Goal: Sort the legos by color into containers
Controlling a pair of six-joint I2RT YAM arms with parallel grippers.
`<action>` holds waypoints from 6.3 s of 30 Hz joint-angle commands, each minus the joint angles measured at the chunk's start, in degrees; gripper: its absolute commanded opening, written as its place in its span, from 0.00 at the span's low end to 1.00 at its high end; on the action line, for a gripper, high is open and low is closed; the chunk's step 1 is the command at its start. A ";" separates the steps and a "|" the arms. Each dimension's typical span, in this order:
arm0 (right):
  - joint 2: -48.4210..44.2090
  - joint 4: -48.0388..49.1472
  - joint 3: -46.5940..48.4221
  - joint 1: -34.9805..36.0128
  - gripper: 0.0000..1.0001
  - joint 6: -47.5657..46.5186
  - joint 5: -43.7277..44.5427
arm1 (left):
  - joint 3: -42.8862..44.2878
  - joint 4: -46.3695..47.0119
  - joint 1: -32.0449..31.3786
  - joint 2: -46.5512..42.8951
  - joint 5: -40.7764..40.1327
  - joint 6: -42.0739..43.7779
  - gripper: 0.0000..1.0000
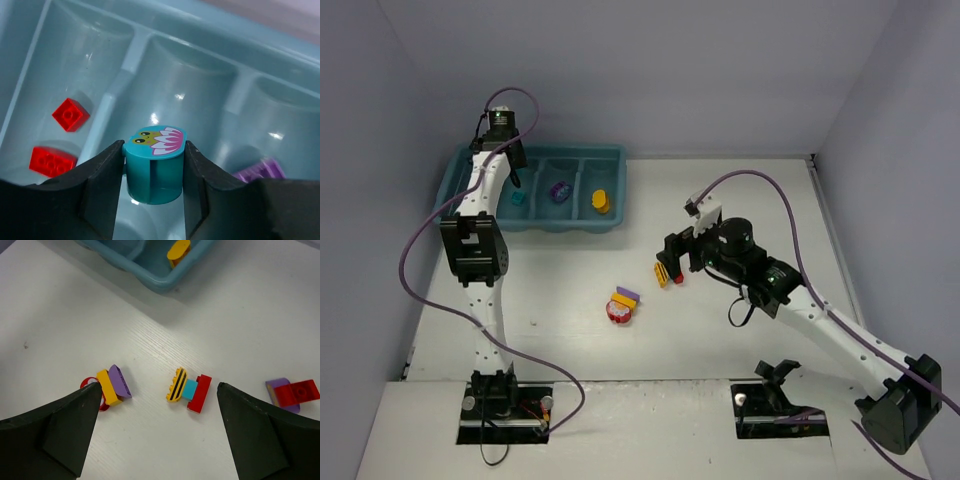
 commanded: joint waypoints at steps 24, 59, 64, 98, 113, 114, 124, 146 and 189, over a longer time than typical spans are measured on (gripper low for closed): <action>12.81 -3.11 2.05 -7.58 0.84 22.36 21.47 | -29.65 0.69 -8.59 -35.24 5.10 -5.98 0.76; 47.97 -17.26 26.04 -19.89 0.47 41.63 32.22 | -55.98 -5.02 -16.97 -67.54 15.56 -12.58 0.76; 47.70 -17.26 26.22 -19.89 0.33 40.84 32.57 | -55.63 -4.50 -16.97 -66.75 16.26 -12.66 0.76; 6.75 22.45 5.83 -18.84 0.00 16.13 -29.83 | -52.56 25.12 -34.80 -55.68 29.37 -29.19 0.76; 5.25 23.08 5.04 -17.70 0.00 17.98 -28.51 | -50.35 29.87 -42.45 -49.88 21.28 -32.00 0.66; 5.08 23.08 5.04 -17.70 0.00 17.98 -28.08 | -50.53 30.13 -42.54 -49.88 20.32 -32.26 0.64; 5.34 23.43 5.04 -16.82 0.00 18.77 -26.05 | -51.76 32.51 -42.63 -49.35 17.67 -33.05 0.46; 4.82 23.17 5.30 -16.29 0.00 20.62 -23.77 | -56.33 30.76 -43.60 -48.82 12.05 -26.91 0.00; 3.23 14.29 0.55 -16.29 0.00 12.45 -22.09 | -9.34 14.32 -9.23 -9.63 7.21 -3.61 0.01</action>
